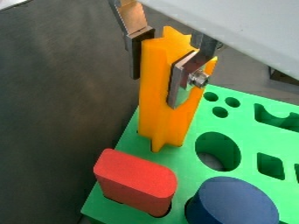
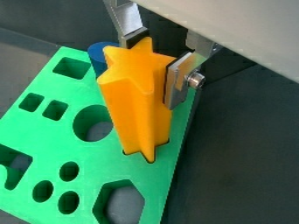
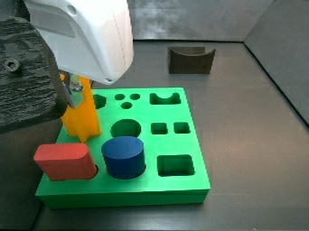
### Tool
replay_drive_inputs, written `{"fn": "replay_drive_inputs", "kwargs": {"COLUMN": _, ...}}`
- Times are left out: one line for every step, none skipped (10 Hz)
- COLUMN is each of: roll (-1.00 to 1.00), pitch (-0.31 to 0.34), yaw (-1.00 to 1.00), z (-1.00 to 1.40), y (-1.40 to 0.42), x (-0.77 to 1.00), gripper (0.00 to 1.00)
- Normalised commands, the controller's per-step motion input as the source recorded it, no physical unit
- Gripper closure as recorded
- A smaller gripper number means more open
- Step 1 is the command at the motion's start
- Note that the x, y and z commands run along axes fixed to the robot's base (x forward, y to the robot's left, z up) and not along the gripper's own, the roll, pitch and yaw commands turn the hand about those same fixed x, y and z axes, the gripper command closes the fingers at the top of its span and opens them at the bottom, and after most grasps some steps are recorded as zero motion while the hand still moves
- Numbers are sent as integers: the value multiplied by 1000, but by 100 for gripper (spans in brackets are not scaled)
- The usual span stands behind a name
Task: Pick up the star object. Move up. Move to above the board. Insert the star object.
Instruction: Insert the star object.
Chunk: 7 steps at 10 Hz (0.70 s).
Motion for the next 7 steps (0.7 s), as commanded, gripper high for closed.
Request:
{"fn": "replay_drive_inputs", "kwargs": {"roll": -124, "pitch": 409, "yaw": -14, "z": -357, "y": 54, "x": 694, "gripper": 100}}
{"fn": "replay_drive_inputs", "kwargs": {"roll": -86, "pitch": -36, "yaw": -106, "z": -1000, "y": 0, "x": -309, "gripper": 100}}
{"fn": "replay_drive_inputs", "kwargs": {"roll": -166, "pitch": 34, "yaw": -63, "z": -809, "y": 26, "x": 0, "gripper": 100}}
{"fn": "replay_drive_inputs", "kwargs": {"roll": -366, "pitch": -17, "yaw": 0, "z": -440, "y": 251, "x": 0, "gripper": 100}}
{"fn": "replay_drive_inputs", "kwargs": {"roll": 41, "pitch": 0, "yaw": 0, "z": 0, "y": -17, "x": 0, "gripper": 100}}
{"fn": "replay_drive_inputs", "kwargs": {"roll": 4, "pitch": 0, "yaw": 0, "z": 0, "y": 0, "x": 0, "gripper": 100}}
{"fn": "replay_drive_inputs", "kwargs": {"roll": 0, "pitch": 0, "yaw": 0, "z": 0, "y": 0, "x": 0, "gripper": 100}}
